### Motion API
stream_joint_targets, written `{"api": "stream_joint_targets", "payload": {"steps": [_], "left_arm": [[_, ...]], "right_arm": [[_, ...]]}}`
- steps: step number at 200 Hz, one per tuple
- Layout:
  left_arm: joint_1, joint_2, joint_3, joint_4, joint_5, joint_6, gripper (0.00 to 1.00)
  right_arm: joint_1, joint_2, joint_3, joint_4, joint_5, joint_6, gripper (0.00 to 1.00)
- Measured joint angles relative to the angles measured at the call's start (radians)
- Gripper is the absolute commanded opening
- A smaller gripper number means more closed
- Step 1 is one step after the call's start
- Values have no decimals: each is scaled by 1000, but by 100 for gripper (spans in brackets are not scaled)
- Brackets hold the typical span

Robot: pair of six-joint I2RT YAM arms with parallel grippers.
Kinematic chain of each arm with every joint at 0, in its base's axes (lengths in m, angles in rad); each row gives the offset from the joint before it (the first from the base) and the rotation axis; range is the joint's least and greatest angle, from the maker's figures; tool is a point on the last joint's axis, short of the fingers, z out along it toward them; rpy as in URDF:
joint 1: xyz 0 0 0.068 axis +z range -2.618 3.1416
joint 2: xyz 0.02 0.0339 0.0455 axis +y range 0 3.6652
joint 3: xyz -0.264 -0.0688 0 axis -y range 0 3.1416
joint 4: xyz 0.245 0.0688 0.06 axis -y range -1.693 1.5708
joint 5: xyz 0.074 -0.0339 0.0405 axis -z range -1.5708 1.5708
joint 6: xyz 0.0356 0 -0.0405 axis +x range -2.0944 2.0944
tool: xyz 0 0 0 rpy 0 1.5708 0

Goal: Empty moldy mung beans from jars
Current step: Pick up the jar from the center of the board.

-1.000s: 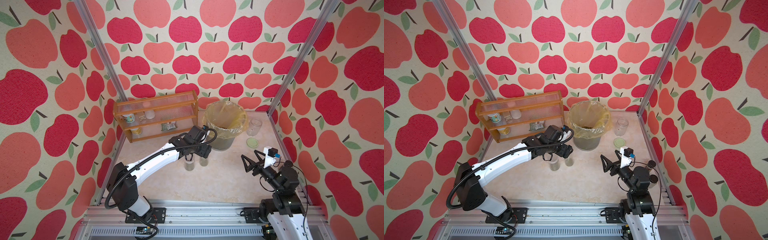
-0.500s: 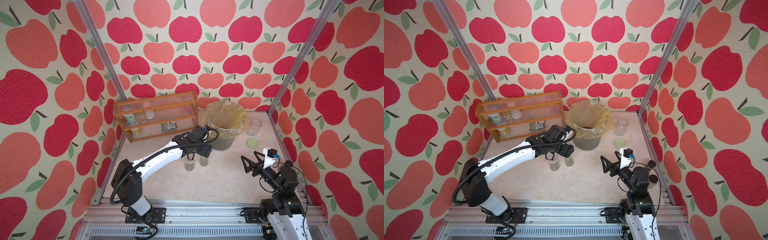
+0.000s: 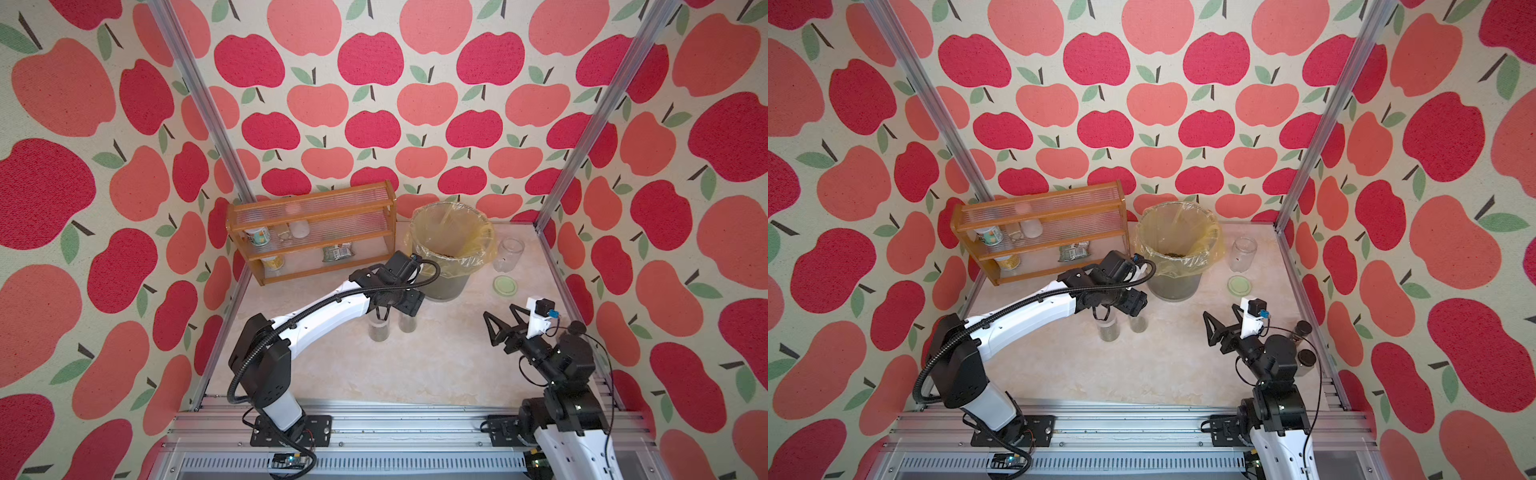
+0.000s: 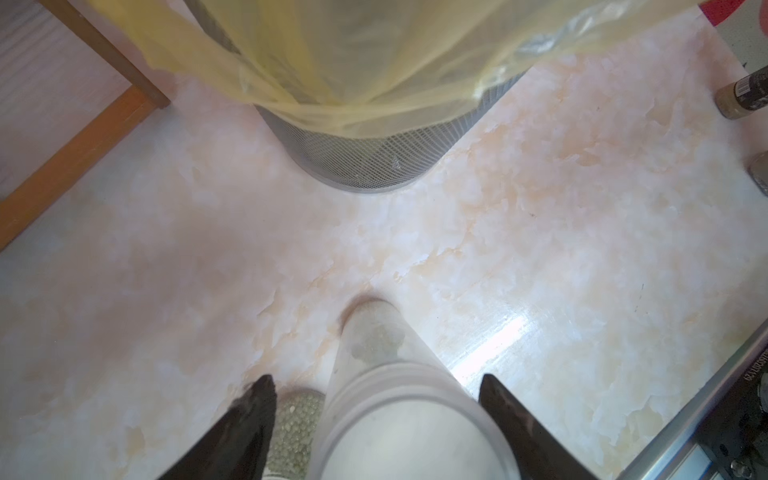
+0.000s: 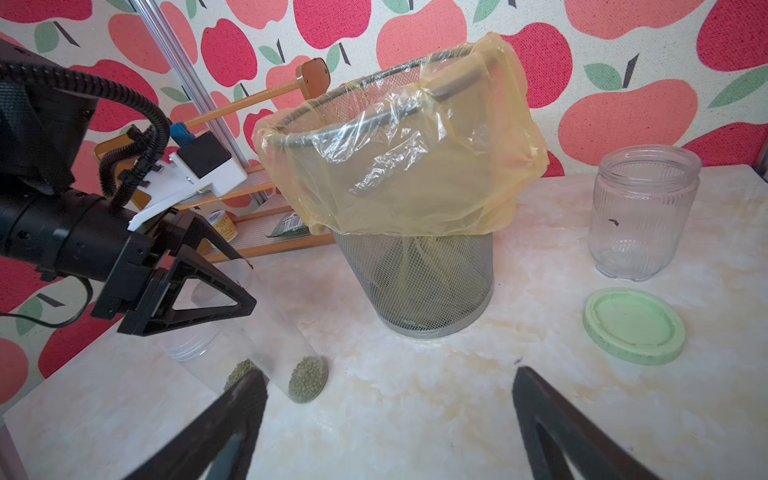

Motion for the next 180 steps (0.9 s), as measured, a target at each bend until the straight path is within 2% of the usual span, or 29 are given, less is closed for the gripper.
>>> {"api": "stream_joint_targets", "payload": {"steps": [61, 119, 146, 180], "left_arm": [[0, 0, 0, -3, -2, 8, 66], [0, 0, 0, -3, -8, 16, 48], [0, 0, 0, -3, -9, 26, 46], [0, -3, 0, -3, -17, 26, 39]], "right_arm": [[0, -8, 0, -2, 13, 0, 96], [0, -8, -5, -1, 20, 0, 96], [0, -8, -6, -1, 23, 0, 96], [0, -8, -6, -1, 24, 1, 96]]}}
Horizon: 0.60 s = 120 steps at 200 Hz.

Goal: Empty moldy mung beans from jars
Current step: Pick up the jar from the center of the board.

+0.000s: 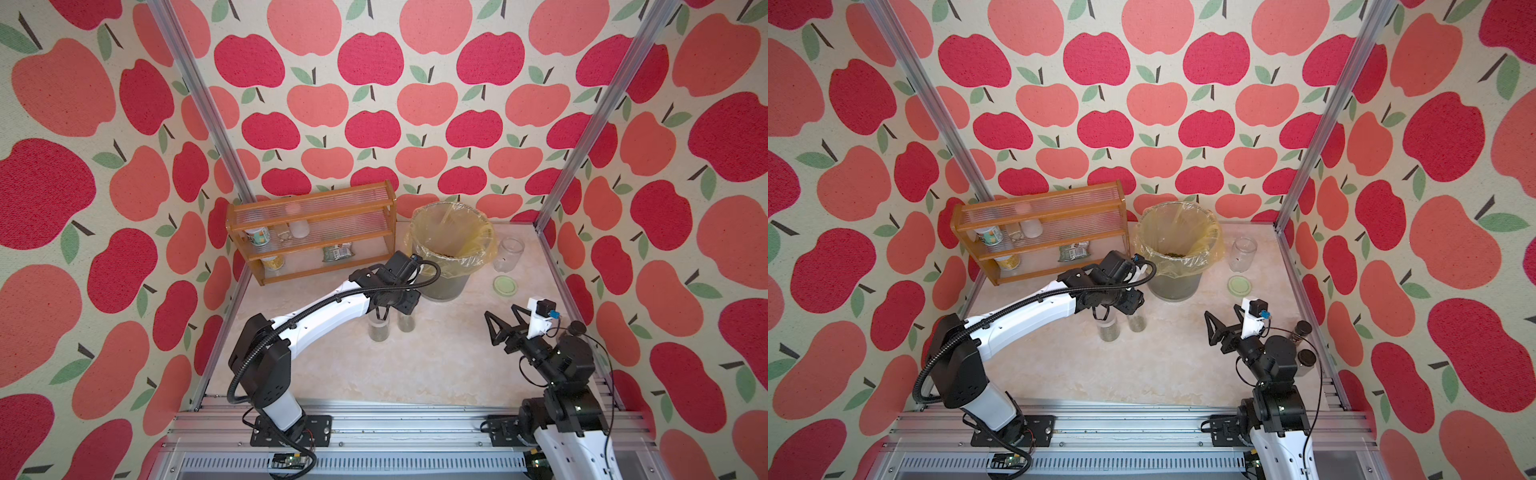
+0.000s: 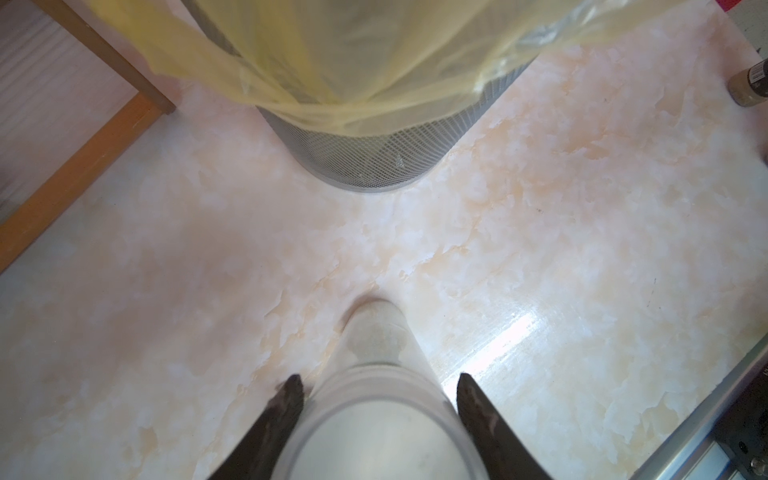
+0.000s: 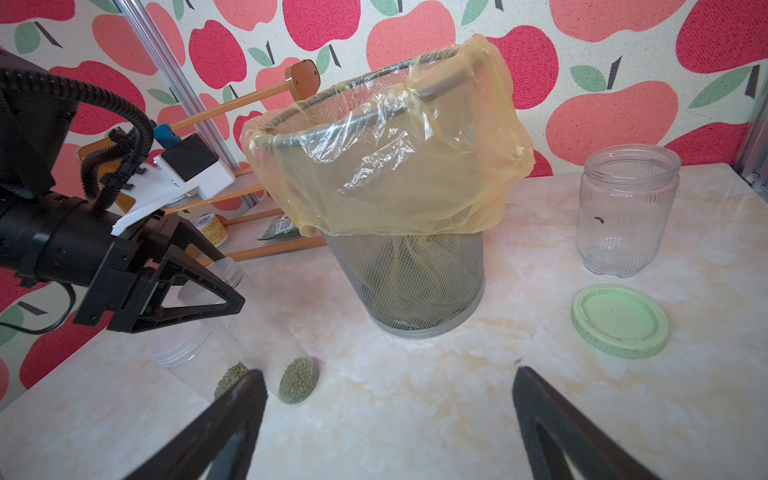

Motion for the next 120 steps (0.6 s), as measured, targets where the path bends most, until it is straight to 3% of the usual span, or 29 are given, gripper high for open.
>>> {"api": "stream_joint_targets", "payload": {"steps": [120], "left_arm": [[0, -224, -30, -11, -34, 0, 33]], "right_arm": [[0, 0, -2, 0, 0, 26, 97]]}}
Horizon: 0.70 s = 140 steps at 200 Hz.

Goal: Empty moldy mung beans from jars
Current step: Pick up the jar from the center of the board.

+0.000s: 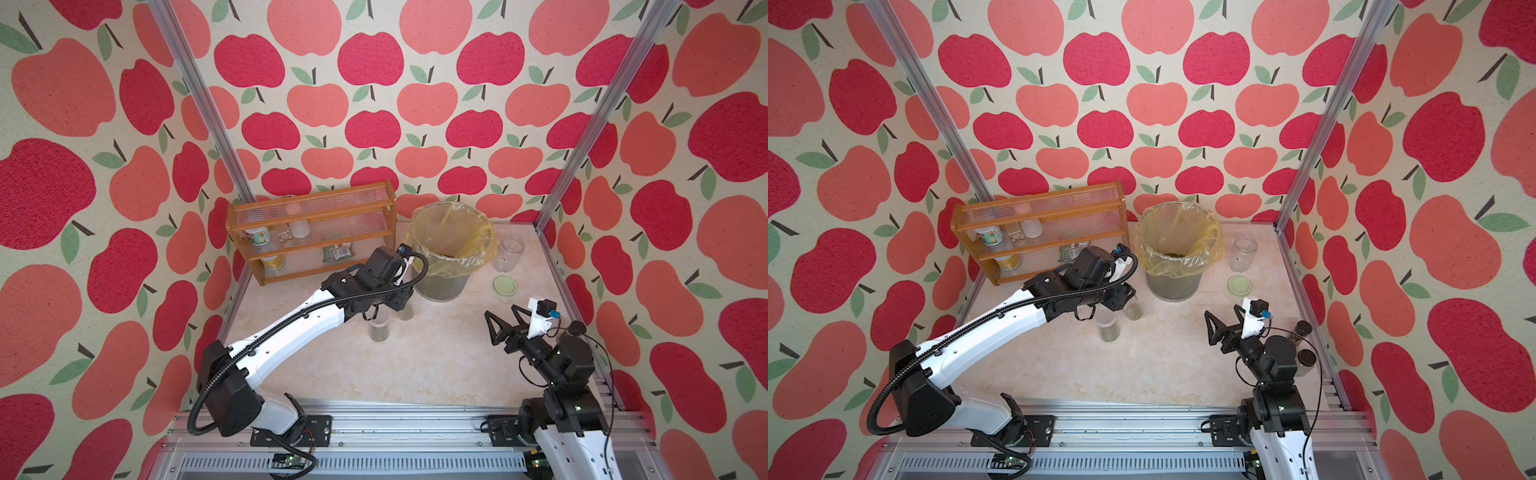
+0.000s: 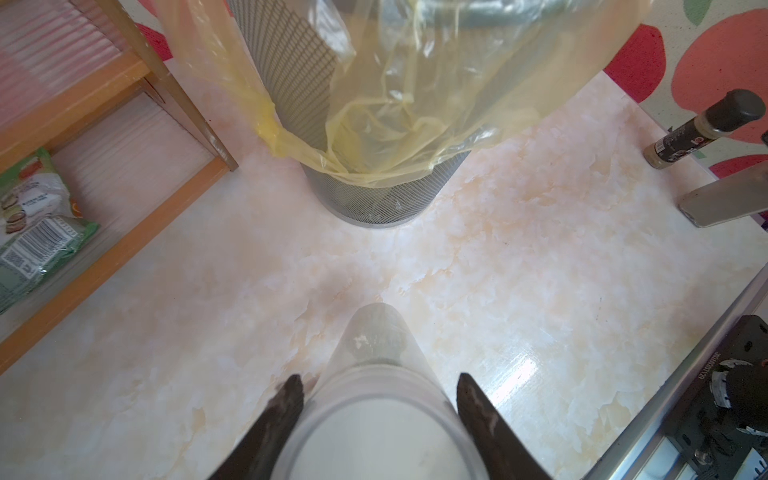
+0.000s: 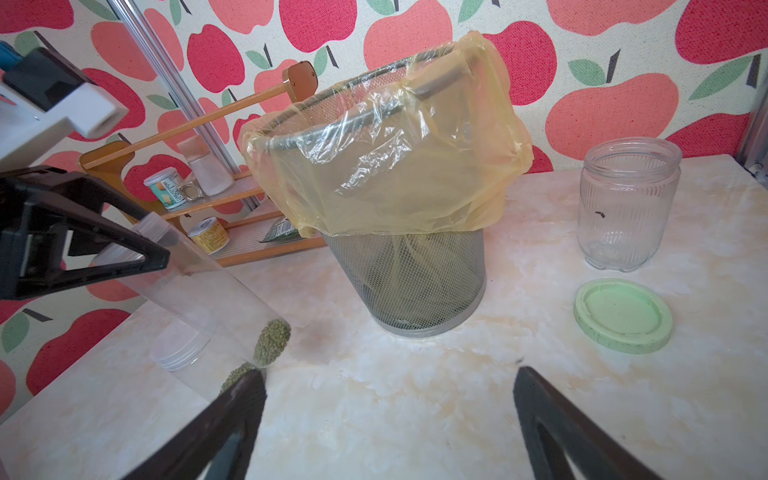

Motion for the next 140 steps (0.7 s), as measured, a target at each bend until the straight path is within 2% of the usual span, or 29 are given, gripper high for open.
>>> {"api": "stream_joint_targets", "payload": {"steps": [63, 93, 117, 140], "left_arm": [[0, -190, -1, -13, 1, 0, 29], [0, -248, 16, -39, 6, 0, 30], [0, -274, 47, -57, 17, 0, 30], [0, -289, 76, -58, 37, 0, 29]], "right_arm": [[0, 11, 39, 18, -80, 64, 97], [0, 52, 49, 145, -187, 135, 97], [0, 104, 49, 267, -260, 176, 92], [0, 187, 59, 353, -325, 187, 91]]}}
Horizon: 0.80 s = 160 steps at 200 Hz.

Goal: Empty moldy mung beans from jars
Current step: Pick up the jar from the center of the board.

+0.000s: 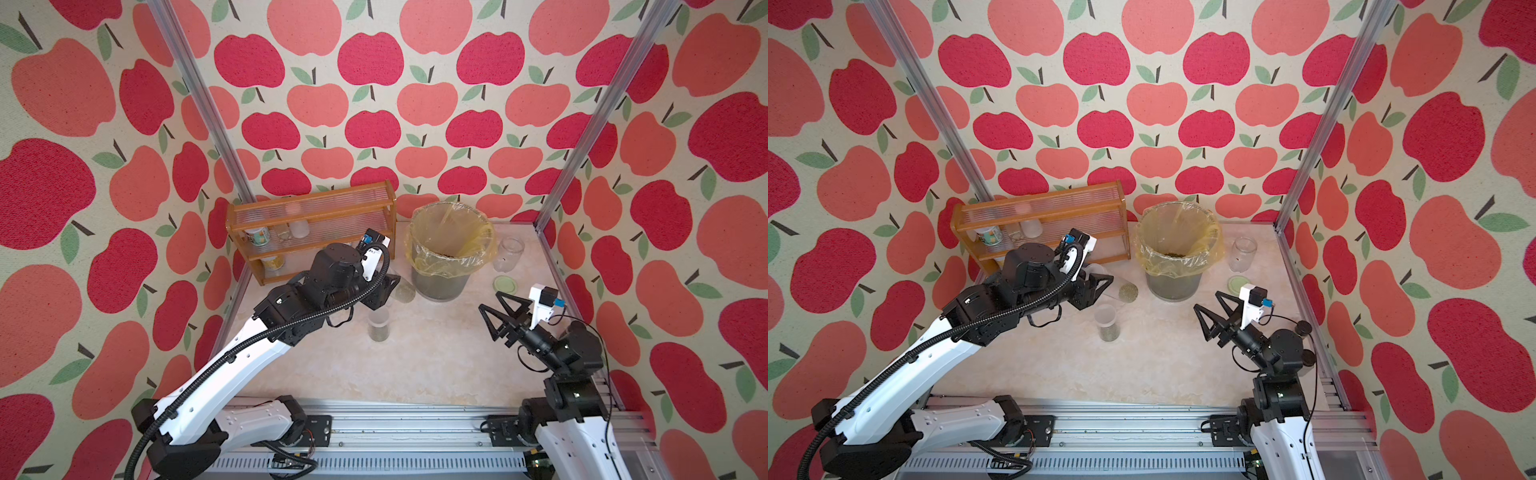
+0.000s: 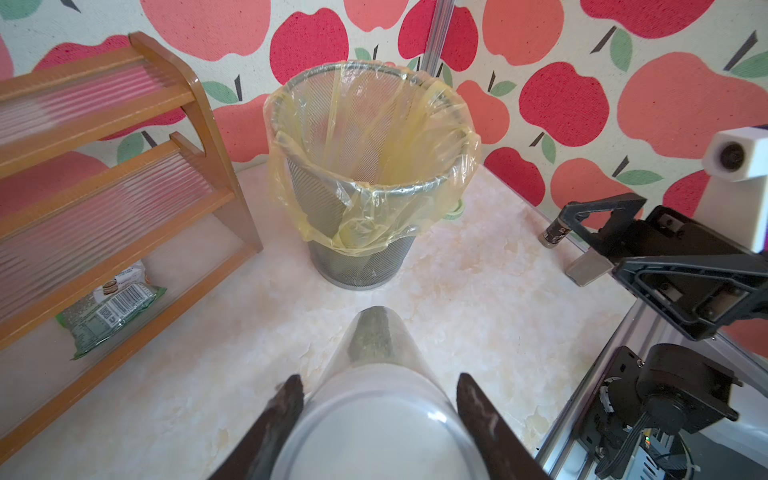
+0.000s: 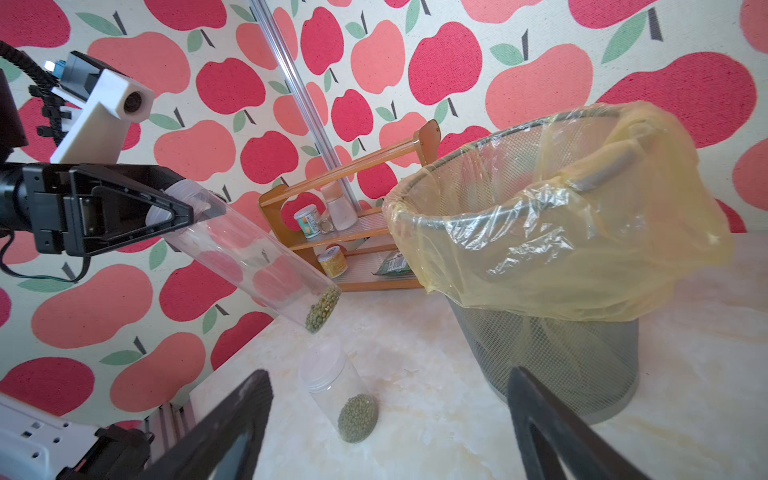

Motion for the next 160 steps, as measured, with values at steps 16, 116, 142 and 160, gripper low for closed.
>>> {"api": "stream_joint_targets", "payload": {"steps": [16, 116, 142, 160], "left_arm": [[0, 4, 34, -2, 18, 0, 29], [0, 144, 304, -11, 176, 0, 29], [0, 168, 332, -13, 203, 0, 29], [0, 177, 340, -12, 233, 4, 29]], "right_arm": [[2, 65, 16, 61, -47, -1, 89], [40, 276, 124, 342, -254, -129, 76], [88, 309, 152, 342, -267, -190, 76], [113, 322, 170, 322, -266, -235, 78]]}}
